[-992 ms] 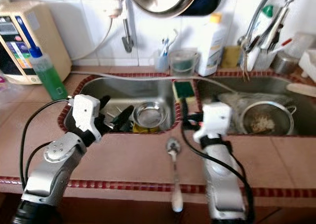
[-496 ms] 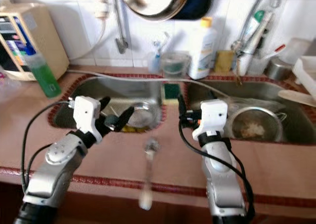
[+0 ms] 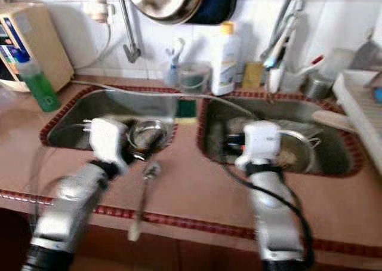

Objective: Kitchen organization

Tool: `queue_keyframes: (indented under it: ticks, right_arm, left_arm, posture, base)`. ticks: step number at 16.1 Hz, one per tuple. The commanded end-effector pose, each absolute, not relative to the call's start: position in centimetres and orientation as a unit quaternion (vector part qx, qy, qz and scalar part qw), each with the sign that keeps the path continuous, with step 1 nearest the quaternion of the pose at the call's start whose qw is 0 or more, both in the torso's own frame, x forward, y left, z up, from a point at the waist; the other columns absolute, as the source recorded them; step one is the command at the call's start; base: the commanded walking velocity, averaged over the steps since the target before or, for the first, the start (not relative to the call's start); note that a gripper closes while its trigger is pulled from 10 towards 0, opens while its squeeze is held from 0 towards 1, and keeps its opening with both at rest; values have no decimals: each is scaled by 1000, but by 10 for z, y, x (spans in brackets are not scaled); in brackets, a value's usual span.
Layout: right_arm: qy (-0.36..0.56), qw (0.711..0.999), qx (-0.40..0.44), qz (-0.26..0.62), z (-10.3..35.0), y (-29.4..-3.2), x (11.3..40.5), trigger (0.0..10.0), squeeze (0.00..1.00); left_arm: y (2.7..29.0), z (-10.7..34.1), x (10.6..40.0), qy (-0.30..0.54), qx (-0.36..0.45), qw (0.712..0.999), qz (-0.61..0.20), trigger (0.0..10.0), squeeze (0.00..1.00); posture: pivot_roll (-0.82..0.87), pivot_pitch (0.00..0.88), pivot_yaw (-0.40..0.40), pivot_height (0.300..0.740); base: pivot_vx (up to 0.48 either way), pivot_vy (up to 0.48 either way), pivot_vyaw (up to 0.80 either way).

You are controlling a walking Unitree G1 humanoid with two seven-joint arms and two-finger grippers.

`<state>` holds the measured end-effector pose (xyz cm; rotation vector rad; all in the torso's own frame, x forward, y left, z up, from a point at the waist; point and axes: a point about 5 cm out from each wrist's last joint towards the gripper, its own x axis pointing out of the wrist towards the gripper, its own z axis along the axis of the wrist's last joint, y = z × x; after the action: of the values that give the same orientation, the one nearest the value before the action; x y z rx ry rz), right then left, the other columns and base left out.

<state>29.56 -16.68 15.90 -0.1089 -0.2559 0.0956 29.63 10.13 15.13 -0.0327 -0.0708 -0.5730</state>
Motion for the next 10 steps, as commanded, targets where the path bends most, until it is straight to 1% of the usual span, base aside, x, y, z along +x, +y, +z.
queue_keyframes:
  ticks: [1, 3, 5, 6, 7, 8, 10]
  right_arm:
    - [-139, 987, -50, 59, 164, -160, 296, 10000, 0]
    - [-138, 987, -55, 64, 163, -161, 295, 10000, 0]
    - [-134, 987, -59, 73, 162, -164, 292, 10000, 0]
    - [-123, 986, -63, 97, 158, -168, 288, 10000, 0]
    - [-119, 985, -63, 104, 157, -169, 287, 10000, 0]
    - [-105, 984, -71, 123, 153, -176, 281, 10000, 0]
    - [-95, 982, -71, 145, 152, -179, 277, 10000, 0]
  left_arm:
    - [109, 154, 299, -37, -3, 962, -271, 10000, 0]
    - [110, 153, 299, -26, -23, 965, -259, 10000, 0]
    - [113, 150, 301, -15, 16, 970, -242, 10000, 0]
    - [117, 146, 302, 20, 28, 971, -238, 10000, 0]
    - [118, 146, 301, 32, 25, 970, -240, 10000, 0]
    - [121, 149, 297, 48, 24, 968, -247, 10000, 0]
    - [123, 151, 292, 58, 36, 964, -256, 10000, 0]
  posture:
    - [-206, 0, 47, 740]
    - [-208, 0, 49, 740]
    - [-208, 0, 49, 740]
    - [-207, 0, 52, 740]
    - [-207, 0, 52, 740]
    - [-208, 10, 56, 740]
    - [-205, 20, 55, 740]
  base:
    - [0, -345, 0]
    - [0, 0, 0]
    - [0, 0, 0]
    - [0, 0, 0]
    - [0, 0, 0]
    - [0, 0, 0]
    - [0, 0, 0]
